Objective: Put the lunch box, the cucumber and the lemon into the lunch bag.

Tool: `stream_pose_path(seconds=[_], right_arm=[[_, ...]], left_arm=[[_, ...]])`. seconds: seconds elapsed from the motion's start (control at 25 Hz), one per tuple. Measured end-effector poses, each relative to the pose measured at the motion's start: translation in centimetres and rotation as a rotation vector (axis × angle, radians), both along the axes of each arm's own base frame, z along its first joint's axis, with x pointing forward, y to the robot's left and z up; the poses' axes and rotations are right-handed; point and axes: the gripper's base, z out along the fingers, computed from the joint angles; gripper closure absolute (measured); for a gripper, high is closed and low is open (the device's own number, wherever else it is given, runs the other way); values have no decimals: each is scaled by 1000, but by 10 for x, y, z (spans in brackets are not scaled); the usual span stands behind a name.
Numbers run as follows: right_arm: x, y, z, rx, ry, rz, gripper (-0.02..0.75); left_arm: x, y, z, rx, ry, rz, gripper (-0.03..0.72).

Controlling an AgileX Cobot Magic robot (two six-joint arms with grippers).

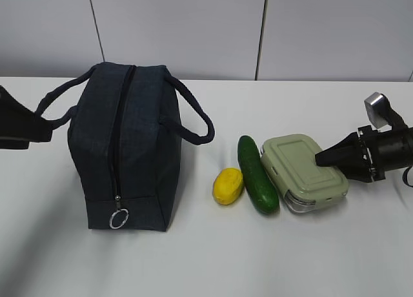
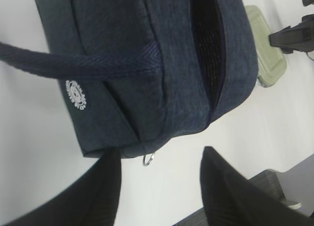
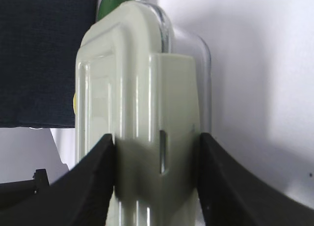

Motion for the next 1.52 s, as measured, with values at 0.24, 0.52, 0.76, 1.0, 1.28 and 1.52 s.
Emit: stream_pose_path(seconds=[0.24,0.52,0.76,1.0,1.28,1.52], right_arm=[[0,0,0,0,0,0,365],[0,0,0,1,0,0,365],[0,0,0,1,2,-1,365],[0,0,0,2,4,-2,365],[0,0,0,3,3,-3,366],[0,0,0,8,14,-13,366]], left_arm=[[13,-6,-13,-23,10,-10,327],[33,-36,-25,16,-10,-67,326],[59,-45,-18,60,-22,-66,326],[64,-41,-31,146,53,-74,361],[63,-38,-34,208,51,-106,672],[61,-36,-34,249,59,-141,694]])
